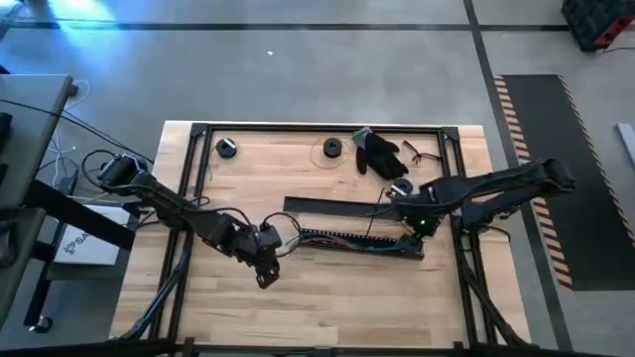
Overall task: Ziptie cables
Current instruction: Close the black cable duct
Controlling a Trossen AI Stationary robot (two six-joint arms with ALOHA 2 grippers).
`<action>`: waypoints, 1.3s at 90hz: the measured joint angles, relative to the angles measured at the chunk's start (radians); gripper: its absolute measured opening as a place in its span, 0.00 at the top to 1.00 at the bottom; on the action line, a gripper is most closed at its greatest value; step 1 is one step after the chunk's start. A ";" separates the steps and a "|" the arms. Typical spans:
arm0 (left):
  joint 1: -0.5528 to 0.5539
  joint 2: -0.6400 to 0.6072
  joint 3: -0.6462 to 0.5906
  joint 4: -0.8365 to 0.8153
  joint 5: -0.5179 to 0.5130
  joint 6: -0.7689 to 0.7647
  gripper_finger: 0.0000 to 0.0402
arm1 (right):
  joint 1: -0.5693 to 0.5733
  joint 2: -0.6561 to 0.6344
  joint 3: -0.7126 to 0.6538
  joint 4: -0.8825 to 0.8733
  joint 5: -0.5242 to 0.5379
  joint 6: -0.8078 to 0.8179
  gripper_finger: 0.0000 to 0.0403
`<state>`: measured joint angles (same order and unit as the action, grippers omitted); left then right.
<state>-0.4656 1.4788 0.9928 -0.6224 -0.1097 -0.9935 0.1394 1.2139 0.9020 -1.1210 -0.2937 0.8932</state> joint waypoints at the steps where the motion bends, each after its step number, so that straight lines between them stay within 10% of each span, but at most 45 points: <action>1: 0.000 0.000 0.000 0.000 0.000 0.000 0.74 | 0.001 -0.003 0.000 0.001 0.002 0.000 0.31; 80: 0.000 0.000 0.000 0.000 0.002 0.001 0.74 | -0.118 -0.122 0.000 0.367 0.056 -0.299 0.34; 117: 0.000 0.000 0.000 0.000 0.002 0.002 0.74 | -0.328 -0.083 0.001 0.737 -0.195 -0.360 0.34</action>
<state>-0.4656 1.4792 0.9926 -0.6225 -0.1078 -0.9920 -0.1888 1.1307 0.9031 -0.3840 -0.4882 0.5329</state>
